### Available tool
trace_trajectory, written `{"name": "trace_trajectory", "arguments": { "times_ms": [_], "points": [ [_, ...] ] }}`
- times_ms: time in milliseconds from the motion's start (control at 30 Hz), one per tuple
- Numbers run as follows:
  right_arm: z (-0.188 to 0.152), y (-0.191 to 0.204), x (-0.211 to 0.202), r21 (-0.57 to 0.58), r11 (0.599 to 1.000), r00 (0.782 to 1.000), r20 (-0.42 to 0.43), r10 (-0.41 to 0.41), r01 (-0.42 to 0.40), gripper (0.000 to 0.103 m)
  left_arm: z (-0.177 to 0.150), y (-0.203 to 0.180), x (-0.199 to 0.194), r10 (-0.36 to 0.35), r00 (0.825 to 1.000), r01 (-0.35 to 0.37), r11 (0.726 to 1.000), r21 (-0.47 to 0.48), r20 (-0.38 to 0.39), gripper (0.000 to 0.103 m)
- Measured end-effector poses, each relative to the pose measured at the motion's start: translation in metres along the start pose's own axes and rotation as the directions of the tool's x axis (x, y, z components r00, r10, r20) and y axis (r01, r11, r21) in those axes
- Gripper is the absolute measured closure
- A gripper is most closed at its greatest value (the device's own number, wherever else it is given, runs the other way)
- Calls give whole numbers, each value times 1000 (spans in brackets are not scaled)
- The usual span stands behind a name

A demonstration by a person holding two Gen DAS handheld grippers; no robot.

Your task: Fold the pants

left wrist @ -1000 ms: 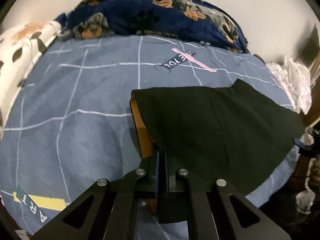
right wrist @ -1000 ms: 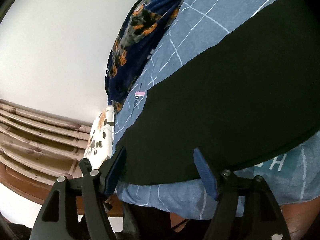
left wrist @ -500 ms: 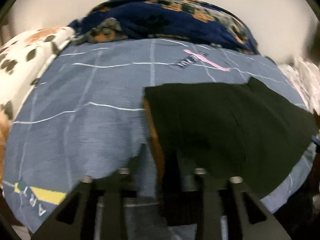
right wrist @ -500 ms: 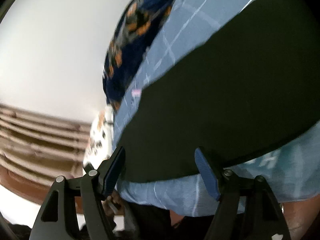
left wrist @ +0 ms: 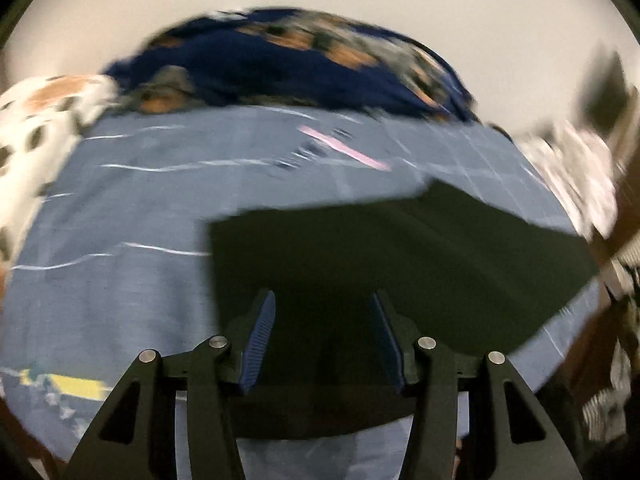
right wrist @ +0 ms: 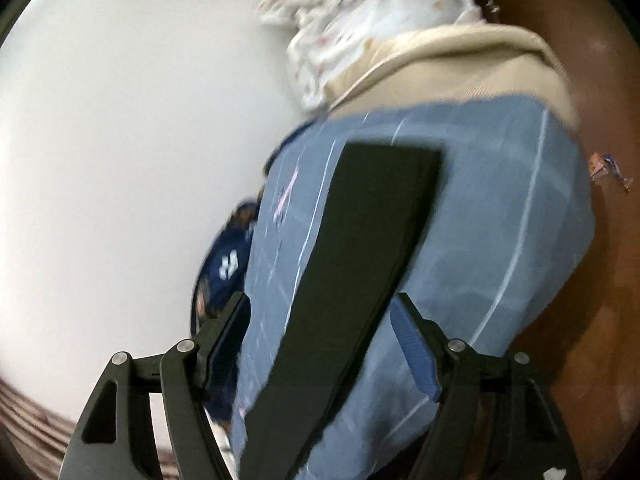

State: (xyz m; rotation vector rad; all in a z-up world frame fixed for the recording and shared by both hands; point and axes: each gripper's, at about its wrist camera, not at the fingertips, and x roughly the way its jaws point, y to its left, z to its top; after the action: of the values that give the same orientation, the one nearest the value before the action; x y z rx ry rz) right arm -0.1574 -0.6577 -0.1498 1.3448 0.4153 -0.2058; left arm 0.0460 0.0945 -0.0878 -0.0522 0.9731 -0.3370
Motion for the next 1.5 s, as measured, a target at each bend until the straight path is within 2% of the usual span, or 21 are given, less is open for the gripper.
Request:
{"name": "trace_trajectory", "arguments": {
  "times_ms": [67,100,167,233,333,467,567,633,733,933,967,1067,1267,1500],
  "points": [
    [11,-2,2,-13,1000,1000,1,-4,4,32,-3,-17,13,-7,1000,8,999,42,-28,53],
    [17,-2,5,-30,999,999,-1,-35,35,32,-4,-22,19,-12,999,13,999,49,-36,53],
    [26,-6,6,-40,997,997,9,-71,71,32,-7,-26,30,-44,998,46,999,28,-53,53],
    [34,-11,11,-20,998,998,10,-62,62,32,-7,-22,37,-86,994,85,996,-17,-63,53],
    [41,-20,19,-3,999,999,2,-46,46,32,-9,-20,46,-69,995,67,997,-30,-69,53],
    [40,-26,38,15,1000,999,-28,-24,25,33,-10,-12,49,-90,993,86,994,-66,-71,53],
    [38,-25,40,25,1000,1000,-15,-4,5,30,-10,-10,49,-92,993,86,993,-78,-78,53],
    [33,-23,46,19,999,998,-55,29,-28,30,-10,-9,49,-96,992,89,992,-87,-77,53],
    [31,-15,54,-50,999,998,-68,8,-11,30,-10,-7,50,-103,991,95,990,-101,-80,53],
    [35,-4,69,-112,993,996,-74,-47,39,32,-10,-7,50,-92,993,86,993,-84,-79,52],
    [36,1,73,-139,988,993,-83,-83,71,38,-11,-7,50,-89,993,83,994,-78,-78,51],
    [38,-4,87,-147,977,974,-145,-177,155,93,-11,-10,50,-82,994,78,995,-62,-72,48],
    [30,6,83,-174,973,978,-118,-175,153,94,-12,-17,51,-68,995,66,997,-26,-78,44],
    [18,50,78,-257,960,984,-101,-146,116,94,-11,-18,52,-78,994,75,996,-39,-78,38]
  ]
}}
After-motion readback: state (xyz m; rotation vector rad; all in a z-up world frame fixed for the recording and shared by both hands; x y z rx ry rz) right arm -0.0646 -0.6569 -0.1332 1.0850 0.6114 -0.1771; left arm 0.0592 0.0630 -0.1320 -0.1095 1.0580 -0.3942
